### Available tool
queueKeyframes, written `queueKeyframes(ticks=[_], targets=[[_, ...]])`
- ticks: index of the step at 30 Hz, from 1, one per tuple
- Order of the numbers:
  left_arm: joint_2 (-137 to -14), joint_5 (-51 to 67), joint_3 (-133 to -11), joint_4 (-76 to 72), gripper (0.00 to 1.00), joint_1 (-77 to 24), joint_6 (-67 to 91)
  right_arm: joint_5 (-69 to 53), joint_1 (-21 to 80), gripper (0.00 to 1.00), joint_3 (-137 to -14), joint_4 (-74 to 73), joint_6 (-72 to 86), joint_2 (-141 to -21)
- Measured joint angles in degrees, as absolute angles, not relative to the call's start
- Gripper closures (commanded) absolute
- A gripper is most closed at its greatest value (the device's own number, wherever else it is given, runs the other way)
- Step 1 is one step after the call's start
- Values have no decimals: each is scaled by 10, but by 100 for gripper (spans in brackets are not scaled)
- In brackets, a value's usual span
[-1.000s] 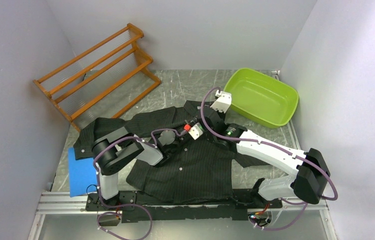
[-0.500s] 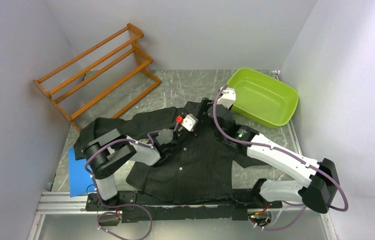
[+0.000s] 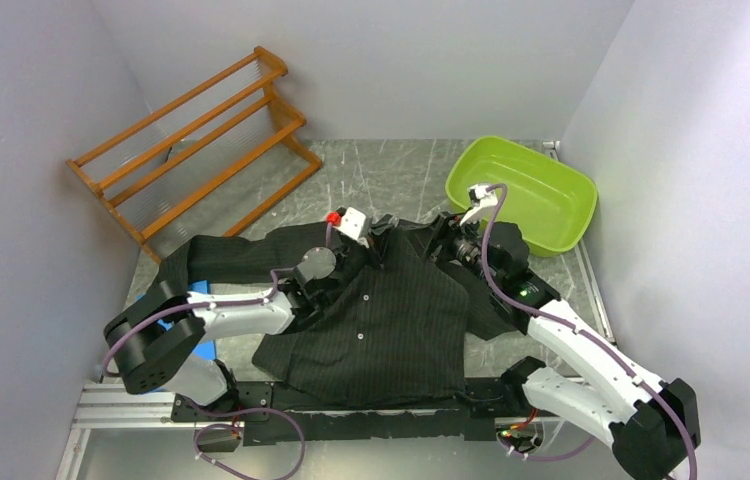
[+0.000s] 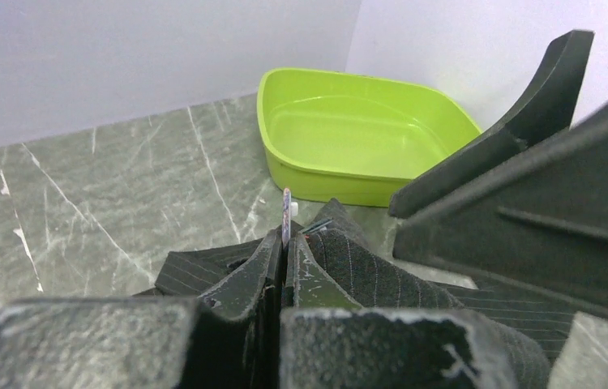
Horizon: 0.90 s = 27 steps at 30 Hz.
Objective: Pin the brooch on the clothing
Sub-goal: Pin the brooch to the clothes.
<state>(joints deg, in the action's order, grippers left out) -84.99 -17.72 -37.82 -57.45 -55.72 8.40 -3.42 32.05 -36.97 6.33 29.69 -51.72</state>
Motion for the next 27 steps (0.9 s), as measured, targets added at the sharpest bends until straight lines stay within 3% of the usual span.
queueKeyframes(ticks=[5,9,14,20,22,24,27], targets=[[-814,-180,-385,-510,97,-557,125,-126,314,48,-354,104,273,-520],[-807,-182,-385,-502,97,-557,147,-170,314,63,-354,126,255,-537],[-802,-184,-385,-493,97,-557,163,-186,314,66,-354,133,241,-567],[-792,-184,-385,-485,97,-557,173,-179,314,66,-354,133,227,-574],[-791,-184,-385,-485,97,-557,175,-175,314,60,-354,133,224,-574],[-791,-184,-385,-484,97,-557,178,-170,314,47,-354,132,223,-575],[-791,-183,-385,-481,97,-557,178,-154,314,43,-354,127,220,-574]])
